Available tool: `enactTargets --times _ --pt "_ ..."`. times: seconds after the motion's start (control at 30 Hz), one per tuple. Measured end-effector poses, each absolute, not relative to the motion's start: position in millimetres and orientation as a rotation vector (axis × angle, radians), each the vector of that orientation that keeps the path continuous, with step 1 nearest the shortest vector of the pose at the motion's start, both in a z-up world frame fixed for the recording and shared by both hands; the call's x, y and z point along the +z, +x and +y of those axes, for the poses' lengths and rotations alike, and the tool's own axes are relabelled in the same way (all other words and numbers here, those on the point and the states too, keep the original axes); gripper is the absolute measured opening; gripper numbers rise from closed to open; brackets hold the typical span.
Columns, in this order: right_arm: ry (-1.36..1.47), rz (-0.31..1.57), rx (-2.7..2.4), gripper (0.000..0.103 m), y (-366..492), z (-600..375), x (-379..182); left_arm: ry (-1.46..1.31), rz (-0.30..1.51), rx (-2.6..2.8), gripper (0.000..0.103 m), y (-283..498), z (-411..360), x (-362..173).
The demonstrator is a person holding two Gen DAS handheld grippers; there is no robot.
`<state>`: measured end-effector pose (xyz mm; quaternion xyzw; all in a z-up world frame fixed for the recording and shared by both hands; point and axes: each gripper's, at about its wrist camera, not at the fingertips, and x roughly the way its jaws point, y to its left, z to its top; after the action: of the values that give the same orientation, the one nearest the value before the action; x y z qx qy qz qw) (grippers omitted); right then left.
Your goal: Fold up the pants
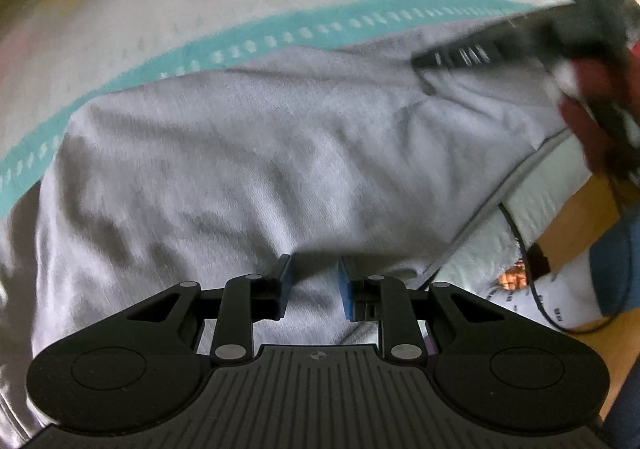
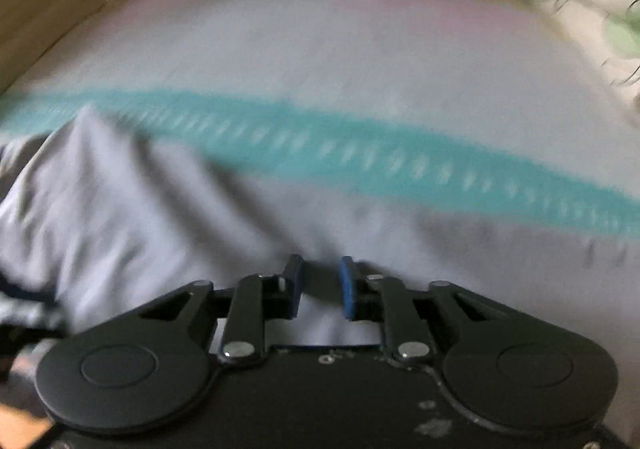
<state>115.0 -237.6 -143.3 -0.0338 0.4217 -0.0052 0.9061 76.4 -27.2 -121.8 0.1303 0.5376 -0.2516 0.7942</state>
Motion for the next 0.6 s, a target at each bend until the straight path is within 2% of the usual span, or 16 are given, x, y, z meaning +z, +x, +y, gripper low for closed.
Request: enactTargets --times 0.03,0.1,0.17,0.27,0.3,0.33,0.47,0.6 --pt "-0.102 0.855 -0.070 0.003 118.2 -240.4 -140.5 0.276 1.159 -0.543 0.023 76.8 -26.4 -122.7" --pt "-0.144 0.840 -0.162 0.002 126.7 -253.7 -140.6 0.275 1.160 -0.544 0.023 76.2 -26.0 -123.1" --pt "-0.018 0.846 -0.168 0.003 126.6 -267.9 -134.1 0.280 1.163 -0.543 0.023 76.0 -26.8 -122.3" --pt "0.021 0.818 -0.184 0.016 113.1 -273.4 -125.4 0.253 1.168 -0.549 0.023 82.1 -30.7 -119.5" --pt "0.034 0.807 -0.196 0.026 105.3 -277.0 -121.7 0.238 1.158 -0.556 0.023 83.0 -33.2 -116.3" --pt "0.061 0.798 -0.207 0.031 104.8 -280.7 -122.6 0.235 1.138 -0.558 0.023 82.9 -37.2 -112.0" --pt "0.295 0.742 -0.290 0.033 70.8 -321.3 -107.4 0.263 1.040 -0.570 0.023 83.7 -65.3 -95.7" --pt "0.463 0.664 -0.402 0.036 24.3 -369.2 -90.2 0.273 1.021 -0.592 0.023 90.2 -96.3 -96.8"
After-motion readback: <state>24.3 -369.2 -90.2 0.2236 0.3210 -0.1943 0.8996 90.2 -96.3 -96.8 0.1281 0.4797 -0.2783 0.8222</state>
